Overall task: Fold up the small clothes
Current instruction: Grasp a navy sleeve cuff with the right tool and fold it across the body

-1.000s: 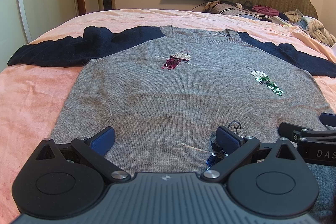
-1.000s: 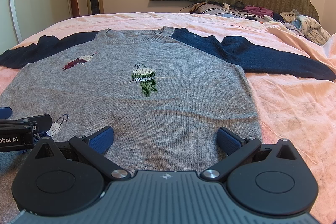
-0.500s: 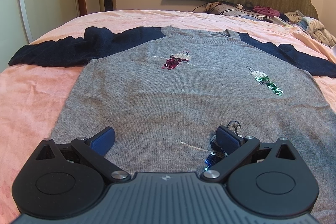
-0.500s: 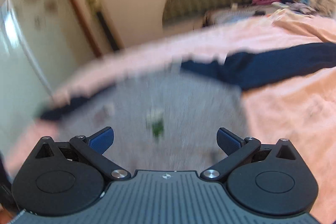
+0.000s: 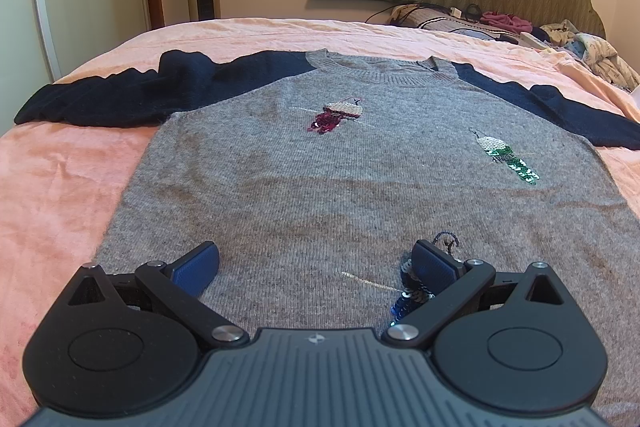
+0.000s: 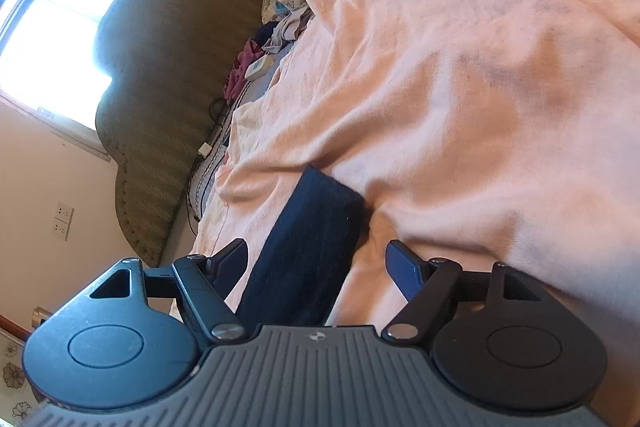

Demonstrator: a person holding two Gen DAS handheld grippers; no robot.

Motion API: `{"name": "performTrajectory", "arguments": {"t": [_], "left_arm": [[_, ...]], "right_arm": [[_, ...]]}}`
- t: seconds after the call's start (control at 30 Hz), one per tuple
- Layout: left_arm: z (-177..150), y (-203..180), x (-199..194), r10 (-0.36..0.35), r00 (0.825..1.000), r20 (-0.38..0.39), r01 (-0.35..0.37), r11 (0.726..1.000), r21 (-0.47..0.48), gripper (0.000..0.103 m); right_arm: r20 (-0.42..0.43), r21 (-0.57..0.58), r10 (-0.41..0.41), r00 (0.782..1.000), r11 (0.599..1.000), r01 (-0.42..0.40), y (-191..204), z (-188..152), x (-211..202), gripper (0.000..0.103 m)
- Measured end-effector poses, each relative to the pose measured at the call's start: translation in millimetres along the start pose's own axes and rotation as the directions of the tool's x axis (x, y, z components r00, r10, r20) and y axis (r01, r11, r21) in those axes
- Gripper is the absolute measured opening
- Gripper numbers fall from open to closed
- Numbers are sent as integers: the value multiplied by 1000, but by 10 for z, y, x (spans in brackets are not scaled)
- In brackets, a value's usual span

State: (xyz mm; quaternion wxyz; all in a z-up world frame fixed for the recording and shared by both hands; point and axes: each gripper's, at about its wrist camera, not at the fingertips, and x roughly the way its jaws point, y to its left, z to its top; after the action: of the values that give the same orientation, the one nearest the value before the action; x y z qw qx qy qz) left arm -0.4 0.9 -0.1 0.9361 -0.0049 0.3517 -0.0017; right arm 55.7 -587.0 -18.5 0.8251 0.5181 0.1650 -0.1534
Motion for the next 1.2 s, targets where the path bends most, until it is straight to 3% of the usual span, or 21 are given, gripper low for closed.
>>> {"name": "performTrajectory", "arguments": {"t": [0.1,0.17,0.23,0.33,0.4,0.5,0.57,0.63,0.67,0.73,0.77,0.8,0.83,0.93,0.97,1.1,1.17,1.2], "left_arm": [[2,-4,3,0,1000,0,0,1000,0,103],[1,-3,3,-1,1000,0,1,1000,-1,103],[3,-4,1,-3,1000,1,3,1000,-2,103],[0,-5,-6,-5,1000,2,5,1000,-3,103],[1,-4,-9,-6,1000,3,6,1000,-4,103],[-1,-4,-12,-7,1000,3,7,1000,-5,103],[-1,-4,-11,-6,1000,3,6,1000,-4,103],[-1,-2,-12,-6,1000,3,6,1000,-4,103],[-1,-2,-11,-7,1000,3,7,1000,-4,103],[-1,2,-10,-9,1000,3,9,1000,-3,103],[-1,2,-10,-10,1000,3,10,1000,-2,103],[-2,3,-10,-10,1000,4,10,1000,-1,103],[-3,10,-11,-11,1000,4,11,1000,-2,103],[-3,8,-11,-11,1000,4,11,1000,0,103],[-2,8,-10,-11,1000,4,11,1000,0,103],[35,52,-22,-34,999,-9,34,999,-26,103],[159,185,-27,-134,991,-11,131,979,-156,103],[244,272,-17,-229,973,12,224,942,-248,103]], "right_arm": [[0,-27,-3,1000,1000,3,30,-1,151,77],[-8,-105,-33,999,994,32,123,26,264,67],[-14,-176,-105,994,979,101,252,50,387,16],[39,-209,-101,994,972,107,379,-59,288,14],[36,-254,-19,999,967,27,609,-235,119,14],[-67,-333,124,990,932,-139,1118,-649,-7,14],[-189,-365,234,954,885,-289,1521,-1104,-84,14],[-305,-354,318,898,837,-417,1822,-1591,-128,14],[-371,-332,345,862,818,-470,1938,-1848,-113,15],[-481,-275,370,795,797,-537,2098,-2327,-61,25],[-527,-244,367,767,799,-550,2117,-2520,-18,36],[-550,-209,348,760,823,-528,2114,-2686,-5,64],[-538,-184,344,769,843,-506,2056,-2769,-51,73],[-530,-127,388,754,843,-523,1808,-2861,-346,69],[-525,-140,386,759,840,-525,1714,-2861,-450,69],[-503,-289,313,806,818,-498,1291,-2856,-779,78],[-501,-259,316,806,834,-488,1197,-2824,-752,79],[-501,-226,346,793,832,-506,1190,-2804,-726,82]]}}
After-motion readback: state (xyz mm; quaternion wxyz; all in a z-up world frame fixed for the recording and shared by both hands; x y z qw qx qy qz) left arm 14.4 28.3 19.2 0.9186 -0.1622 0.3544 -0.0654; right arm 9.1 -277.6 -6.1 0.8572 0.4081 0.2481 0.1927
